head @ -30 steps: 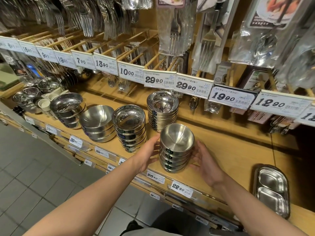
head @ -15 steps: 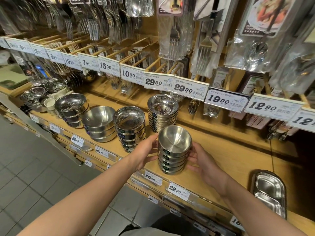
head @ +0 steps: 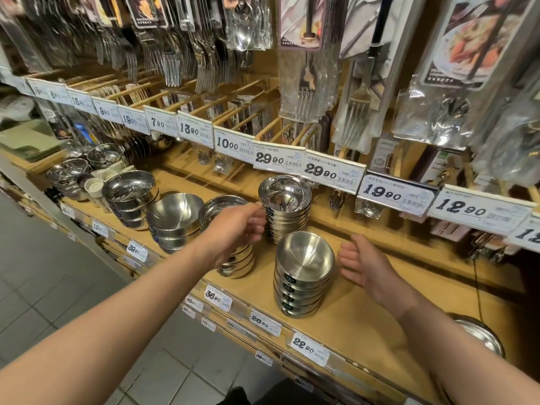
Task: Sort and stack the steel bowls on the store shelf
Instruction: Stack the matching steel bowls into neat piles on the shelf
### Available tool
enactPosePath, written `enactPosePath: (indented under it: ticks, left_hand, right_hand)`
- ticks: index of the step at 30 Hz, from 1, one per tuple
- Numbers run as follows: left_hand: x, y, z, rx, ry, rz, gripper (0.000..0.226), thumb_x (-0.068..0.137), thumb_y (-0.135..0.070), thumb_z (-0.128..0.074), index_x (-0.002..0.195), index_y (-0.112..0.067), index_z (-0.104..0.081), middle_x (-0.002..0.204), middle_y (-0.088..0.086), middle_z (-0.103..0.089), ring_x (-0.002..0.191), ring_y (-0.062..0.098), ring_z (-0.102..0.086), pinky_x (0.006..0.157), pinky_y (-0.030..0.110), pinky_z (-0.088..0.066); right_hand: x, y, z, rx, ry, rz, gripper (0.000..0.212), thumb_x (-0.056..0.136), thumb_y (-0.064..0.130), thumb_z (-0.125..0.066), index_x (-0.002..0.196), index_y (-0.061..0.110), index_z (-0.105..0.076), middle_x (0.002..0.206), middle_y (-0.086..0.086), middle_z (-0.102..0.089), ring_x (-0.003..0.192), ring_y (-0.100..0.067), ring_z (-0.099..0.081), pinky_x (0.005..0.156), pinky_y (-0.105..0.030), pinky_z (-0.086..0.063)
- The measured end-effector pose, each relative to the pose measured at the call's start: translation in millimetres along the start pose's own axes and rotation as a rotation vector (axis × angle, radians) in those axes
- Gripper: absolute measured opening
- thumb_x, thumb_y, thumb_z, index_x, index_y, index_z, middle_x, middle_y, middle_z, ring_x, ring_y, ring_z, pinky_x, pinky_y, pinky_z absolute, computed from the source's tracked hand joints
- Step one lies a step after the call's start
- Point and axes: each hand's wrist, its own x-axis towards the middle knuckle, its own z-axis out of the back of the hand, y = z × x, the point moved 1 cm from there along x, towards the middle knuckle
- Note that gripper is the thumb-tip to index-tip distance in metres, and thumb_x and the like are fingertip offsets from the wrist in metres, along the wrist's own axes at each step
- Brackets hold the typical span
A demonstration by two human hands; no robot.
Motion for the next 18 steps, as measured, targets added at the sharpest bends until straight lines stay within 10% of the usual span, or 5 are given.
enactPosePath:
  ticks: [8, 18]
  left_hand:
    - [55, -39, 31, 0.119, 0.057, 0.0, 0.021, 0.096, -0.035, -0.054, 0.084, -0.02, -0.062, 0.069, -0.008, -0.06, 0.08, 0.017, -0.058, 0.092, 0.042, -0.047]
    - [129, -56, 58, 0.295, 0.045, -0.071, 0.012, 0.101, -0.011, -0.052, 0.105, -0.011, -0.063, 0.111, 0.011, -0.068, 0.1, 0.023, -0.063, 0.083, 0.033, -0.058]
  right_hand:
    - [27, 30, -12, -0.04, 0.015, -0.028, 0.036, 0.106, 0.042, -0.042, 0.113, 0.014, -0.064, 0.111, -0.007, -0.068, 0.102, -0.019, -0.063, 0.101, -0.041, -0.049]
    - [70, 33, -12, -0.042, -0.067, -0.117, 0.036, 0.101, 0.048, -0.052, 0.101, 0.015, -0.065, 0.11, -0.007, -0.068, 0.099, -0.02, -0.063, 0.088, -0.04, -0.053]
